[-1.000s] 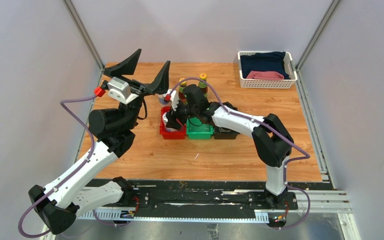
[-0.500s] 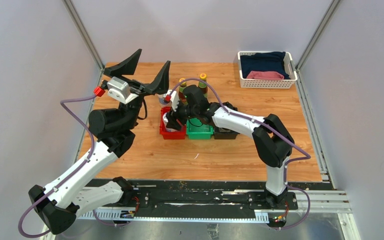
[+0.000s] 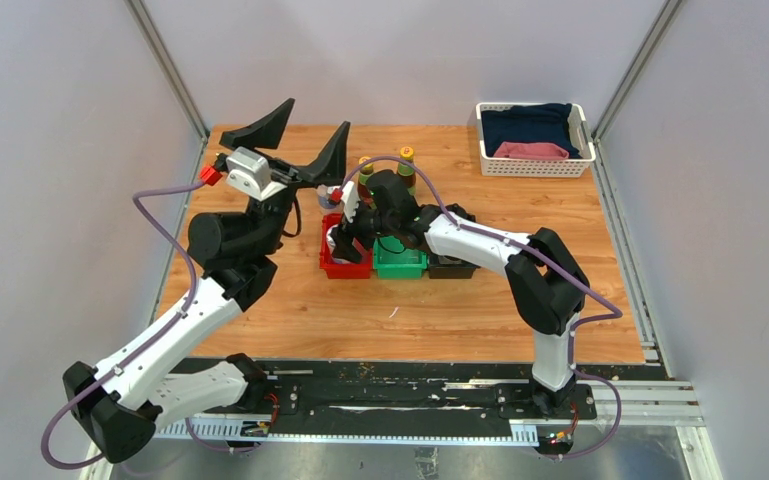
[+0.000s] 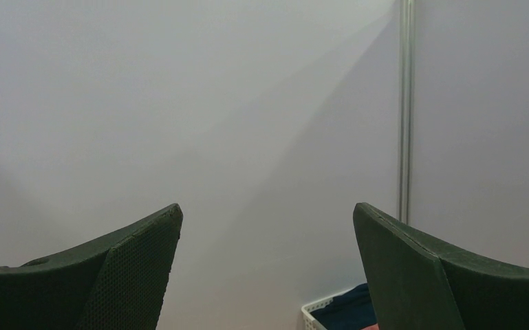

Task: Organize the condiment bottles
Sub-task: Place the bottle in the storage box, then pick up the bottle from the center of the board.

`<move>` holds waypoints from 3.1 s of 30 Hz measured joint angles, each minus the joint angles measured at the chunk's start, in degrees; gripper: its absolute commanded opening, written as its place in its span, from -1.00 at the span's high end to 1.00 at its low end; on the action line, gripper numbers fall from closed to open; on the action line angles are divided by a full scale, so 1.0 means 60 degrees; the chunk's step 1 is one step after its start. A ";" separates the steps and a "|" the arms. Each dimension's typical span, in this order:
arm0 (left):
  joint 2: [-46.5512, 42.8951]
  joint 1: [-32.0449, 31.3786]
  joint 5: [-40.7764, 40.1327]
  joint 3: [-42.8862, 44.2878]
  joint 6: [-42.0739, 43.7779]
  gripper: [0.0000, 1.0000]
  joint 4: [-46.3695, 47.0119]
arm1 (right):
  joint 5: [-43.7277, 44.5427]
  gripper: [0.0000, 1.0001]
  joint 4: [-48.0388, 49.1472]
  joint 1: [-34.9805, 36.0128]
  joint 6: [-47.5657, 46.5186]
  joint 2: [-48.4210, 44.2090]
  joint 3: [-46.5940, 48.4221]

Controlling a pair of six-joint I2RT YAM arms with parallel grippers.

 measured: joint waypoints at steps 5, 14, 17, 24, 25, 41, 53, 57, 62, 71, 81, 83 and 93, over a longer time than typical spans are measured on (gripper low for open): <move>0.0131 0.0000 -0.0058 0.0018 -0.0080 -1.00 -0.0025 | 0.0080 -0.69 -0.0004 0.0000 0.0000 0.0000 0.0000; 0.0514 0.0000 -0.0361 0.0317 -0.0153 -1.00 -0.0295 | 0.0146 -0.70 0.0000 -0.0004 -0.0007 -0.0015 0.0000; 0.0597 0.0000 -0.0503 0.0368 -0.0157 -1.00 -0.0455 | 0.0146 -0.71 0.0000 -0.0025 -0.0004 -0.0033 -0.0011; 0.0736 0.0000 -0.0805 0.0477 -0.0186 -1.00 -0.0612 | 0.0142 -0.71 0.0007 -0.0120 -0.0004 -0.0248 -0.0040; 0.0761 0.0000 -0.0834 0.0503 -0.0186 -1.00 -0.0663 | 0.0142 -0.71 0.0007 -0.0135 -0.0004 -0.0270 -0.0047; 0.1490 0.0000 -0.2608 0.1512 -0.0189 -1.00 -0.2080 | 0.0135 -0.75 0.0015 -0.0484 -0.0004 -0.0889 -0.0062; 0.1676 0.0000 -0.3442 0.1741 -0.0401 -1.00 -0.2794 | 0.0226 -0.75 0.0080 -0.0499 0.0004 -0.1435 -0.0240; 0.2106 0.0066 -0.4167 0.2459 -0.0586 -1.00 -0.3632 | 0.0772 -0.75 0.0157 -0.0586 0.0026 -0.1741 -0.0244; 0.3177 0.0739 -0.4736 0.4226 -0.1548 -1.00 -0.5927 | 0.1847 -0.76 0.0397 -0.1126 0.0390 -0.2175 -0.0244; 0.5869 0.2339 -0.4011 0.7340 -0.3716 -1.00 -1.0652 | 0.3901 -0.76 0.0364 -0.2299 0.1490 -0.2368 -0.0171; 0.7180 0.2907 -0.2561 0.7413 -0.4958 -1.00 -1.3781 | 0.4652 -0.77 -0.0076 -0.2579 0.1865 -0.2364 0.0124; 0.7180 0.2903 -0.2364 0.7399 -0.5082 -1.00 -1.4080 | 0.4681 -0.77 -0.0135 -0.2597 0.1942 -0.2364 0.0131; 0.7224 0.2907 -0.1894 0.7027 -0.5195 -0.99 -1.4666 | 0.4714 -0.77 -0.0200 -0.2743 0.2124 -0.2364 0.0131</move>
